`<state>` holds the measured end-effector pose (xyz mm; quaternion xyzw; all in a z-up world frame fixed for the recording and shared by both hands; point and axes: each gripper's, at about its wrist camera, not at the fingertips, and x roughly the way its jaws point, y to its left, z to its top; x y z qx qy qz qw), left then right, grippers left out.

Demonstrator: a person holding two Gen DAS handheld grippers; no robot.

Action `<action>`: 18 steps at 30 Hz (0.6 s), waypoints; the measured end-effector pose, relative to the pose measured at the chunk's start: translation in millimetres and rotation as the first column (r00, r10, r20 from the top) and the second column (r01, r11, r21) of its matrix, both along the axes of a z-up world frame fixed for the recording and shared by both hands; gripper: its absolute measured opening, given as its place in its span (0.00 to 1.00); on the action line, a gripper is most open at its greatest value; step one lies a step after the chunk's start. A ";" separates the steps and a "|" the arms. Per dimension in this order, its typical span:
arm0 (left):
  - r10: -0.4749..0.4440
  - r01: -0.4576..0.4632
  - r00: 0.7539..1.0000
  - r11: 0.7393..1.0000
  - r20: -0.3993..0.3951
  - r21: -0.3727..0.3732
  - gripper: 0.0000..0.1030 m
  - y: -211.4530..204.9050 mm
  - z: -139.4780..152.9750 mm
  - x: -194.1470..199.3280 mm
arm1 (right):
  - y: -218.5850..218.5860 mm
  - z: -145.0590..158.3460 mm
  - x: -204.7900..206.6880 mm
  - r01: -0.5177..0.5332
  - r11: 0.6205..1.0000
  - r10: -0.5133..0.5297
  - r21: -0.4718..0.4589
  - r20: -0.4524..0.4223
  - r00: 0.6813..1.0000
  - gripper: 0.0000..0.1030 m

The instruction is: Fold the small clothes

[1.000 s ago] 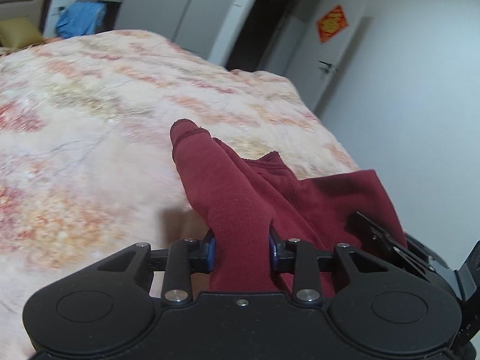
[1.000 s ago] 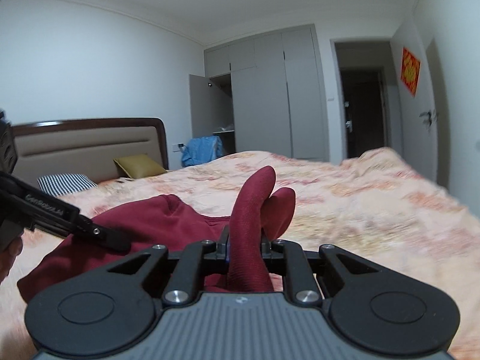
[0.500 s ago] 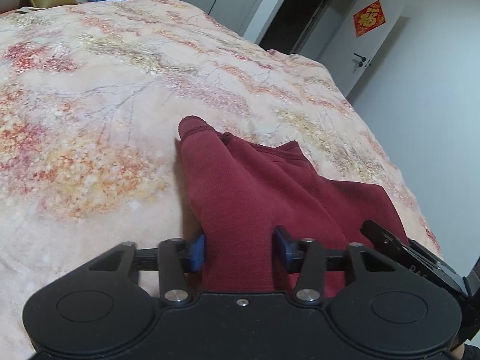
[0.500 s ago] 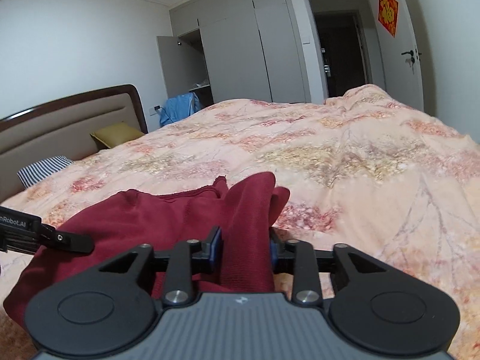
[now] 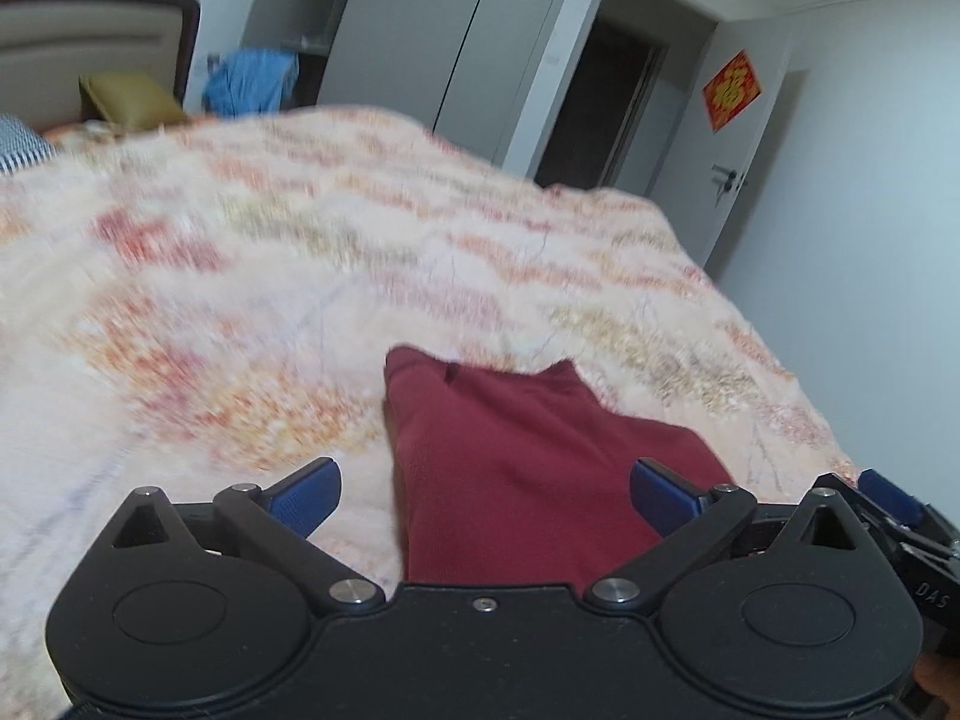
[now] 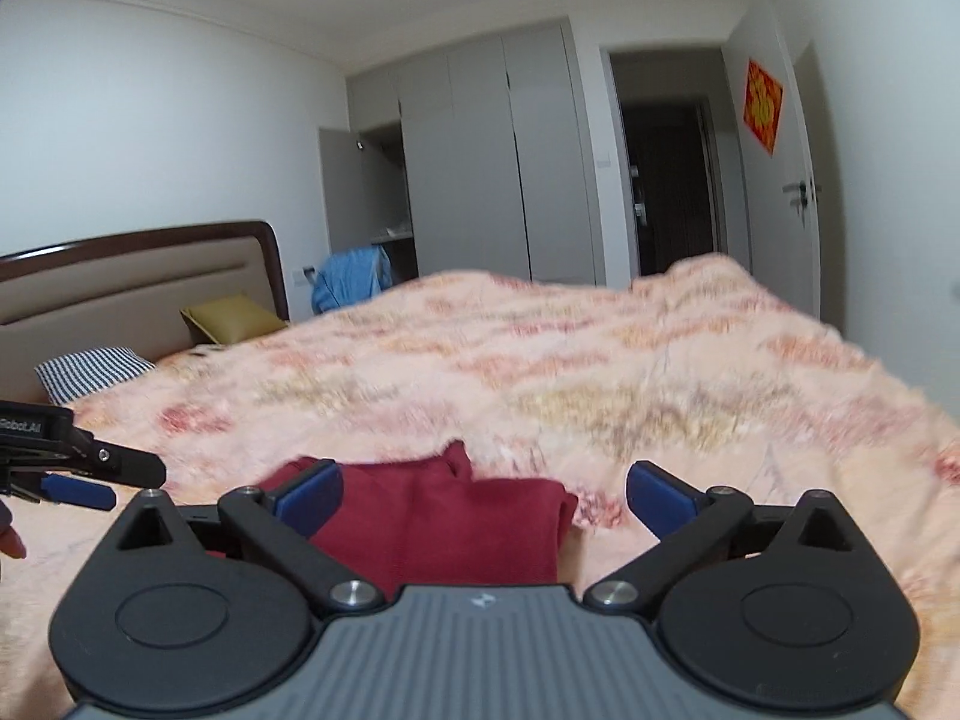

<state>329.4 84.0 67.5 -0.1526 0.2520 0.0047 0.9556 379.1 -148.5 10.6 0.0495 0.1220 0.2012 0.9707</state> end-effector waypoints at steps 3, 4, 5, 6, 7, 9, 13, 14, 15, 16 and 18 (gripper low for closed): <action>0.001 -0.003 0.998 0.999 0.056 0.038 0.99 -12.5 11.2 -39.1 | -5.4 14.2 -34.1 0.002 1.000 -0.002 -0.001 0.033 0.999 1.00; -0.002 -0.002 0.997 0.999 0.074 0.051 0.99 -17.3 13.2 -52.7 | -6.9 17.7 -45.7 0.004 1.000 -0.004 0.000 0.042 0.999 1.00; -0.003 -0.003 0.996 0.998 0.090 0.064 0.99 -21.8 14.4 -65.6 | -8.5 20.0 -57.8 0.006 1.000 -0.006 0.000 0.048 0.999 1.00; -0.002 -0.006 0.995 0.997 0.104 0.076 0.99 -26.4 14.5 -78.4 | -10.0 22.0 -69.8 0.008 1.000 -0.008 0.001 0.052 0.999 1.00; -0.002 -0.008 0.993 0.996 0.114 0.086 0.99 -30.3 13.8 -91.4 | -11.6 23.3 -82.2 0.008 1.000 -0.008 0.002 0.058 0.998 1.00; -0.005 -0.008 0.991 0.995 0.131 0.101 0.99 -36.2 10.8 -115.8 | -13.7 24.3 -106.6 0.009 1.000 -0.009 0.003 0.067 0.998 1.00; -0.001 -0.017 0.989 0.992 0.151 0.122 0.99 -43.6 0.6 -159.5 | -14.3 21.5 -154.8 0.023 1.000 -0.022 -0.012 0.091 0.996 1.00; -0.001 -0.018 0.988 0.992 0.154 0.126 0.99 -44.9 -2.4 -169.7 | -14.1 20.2 -165.7 0.029 0.999 -0.027 -0.015 0.097 0.995 1.00; -0.005 -0.016 0.988 0.991 0.153 0.133 0.99 -46.6 -5.1 -178.3 | -13.9 18.8 -176.8 0.031 0.999 -0.030 -0.016 0.103 0.994 1.00; -0.010 -0.012 0.988 0.990 0.151 0.141 0.99 -48.2 -7.8 -186.4 | -14.1 17.2 -188.1 0.033 0.999 -0.032 -0.016 0.109 0.994 1.00; -0.013 -0.010 0.988 0.988 0.152 0.153 0.99 -51.0 -12.2 -202.0 | -13.7 13.3 -206.2 0.037 0.999 -0.036 -0.012 0.112 0.993 1.00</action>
